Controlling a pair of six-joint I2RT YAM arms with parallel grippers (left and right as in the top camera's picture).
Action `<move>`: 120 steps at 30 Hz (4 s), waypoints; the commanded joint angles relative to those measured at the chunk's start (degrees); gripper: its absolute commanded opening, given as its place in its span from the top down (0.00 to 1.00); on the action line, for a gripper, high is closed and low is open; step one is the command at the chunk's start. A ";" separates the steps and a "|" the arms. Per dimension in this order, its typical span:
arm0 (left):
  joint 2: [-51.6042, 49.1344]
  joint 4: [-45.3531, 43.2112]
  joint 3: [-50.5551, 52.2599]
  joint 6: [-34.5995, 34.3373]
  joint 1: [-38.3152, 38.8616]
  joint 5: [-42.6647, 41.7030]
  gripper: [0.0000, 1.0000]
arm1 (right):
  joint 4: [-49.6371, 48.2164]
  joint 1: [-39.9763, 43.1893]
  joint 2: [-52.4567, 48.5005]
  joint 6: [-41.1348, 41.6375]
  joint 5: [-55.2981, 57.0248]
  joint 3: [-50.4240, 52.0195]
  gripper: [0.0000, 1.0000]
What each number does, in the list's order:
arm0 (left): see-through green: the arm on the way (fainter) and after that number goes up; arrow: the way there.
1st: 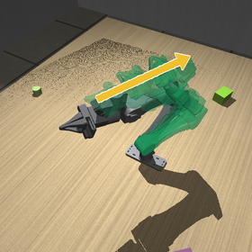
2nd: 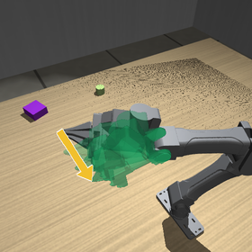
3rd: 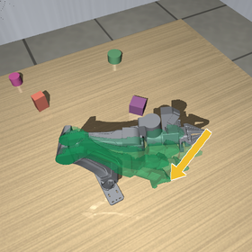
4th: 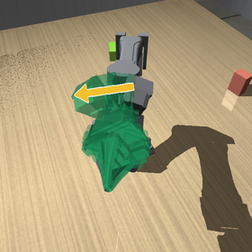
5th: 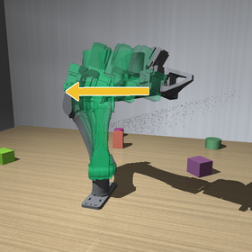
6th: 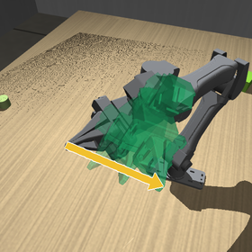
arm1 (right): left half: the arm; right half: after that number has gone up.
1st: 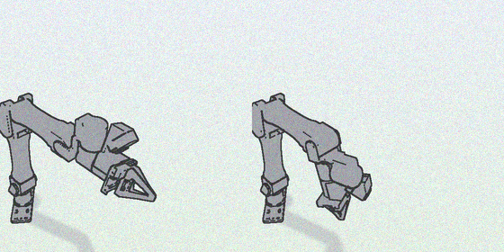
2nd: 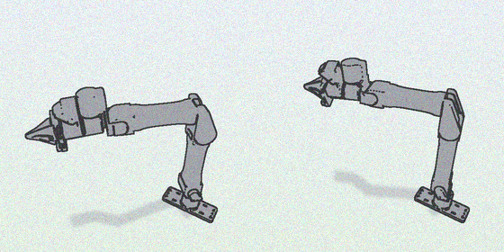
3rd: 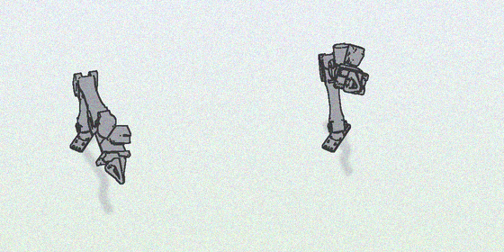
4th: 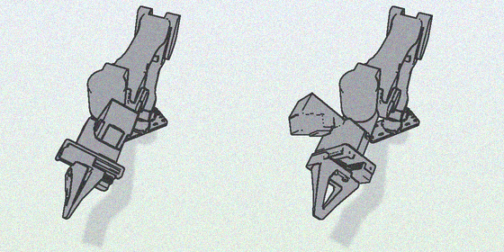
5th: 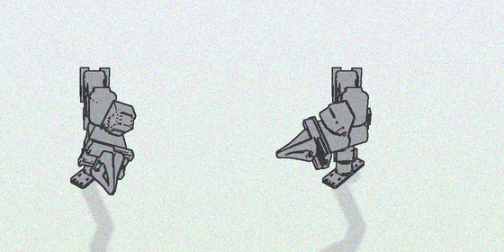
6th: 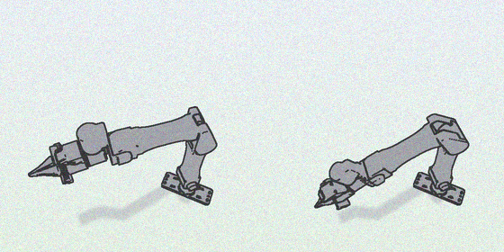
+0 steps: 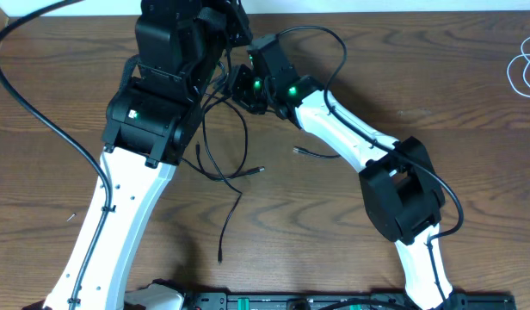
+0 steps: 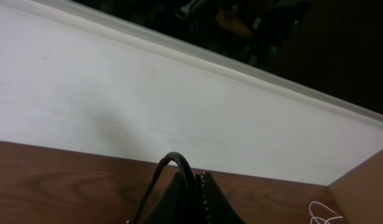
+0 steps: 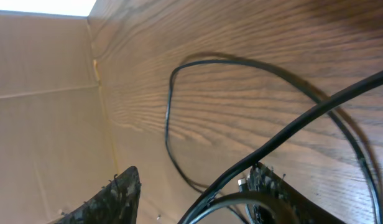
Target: Untangle cables
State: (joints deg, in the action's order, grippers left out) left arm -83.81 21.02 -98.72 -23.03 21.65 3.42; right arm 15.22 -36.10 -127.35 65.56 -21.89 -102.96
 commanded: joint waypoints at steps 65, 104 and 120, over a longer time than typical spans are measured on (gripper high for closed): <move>-1.73 22.25 -0.33 -5.16 -6.10 3.48 0.17 | 29.49 68.70 44.15 -57.05 3.50 0.15 0.99; -1.92 21.35 -0.24 -5.16 -6.10 3.50 0.17 | 45.68 76.46 2.97 -64.70 23.23 -23.69 0.08; -1.92 21.51 -0.13 4.24 -6.19 3.06 0.17 | 57.70 65.75 3.39 -75.67 -7.43 -23.69 0.01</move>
State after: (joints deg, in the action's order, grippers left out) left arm -85.08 42.41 -98.72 -23.73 15.77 6.35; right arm 72.20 35.07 -125.71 -6.52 -22.85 -125.84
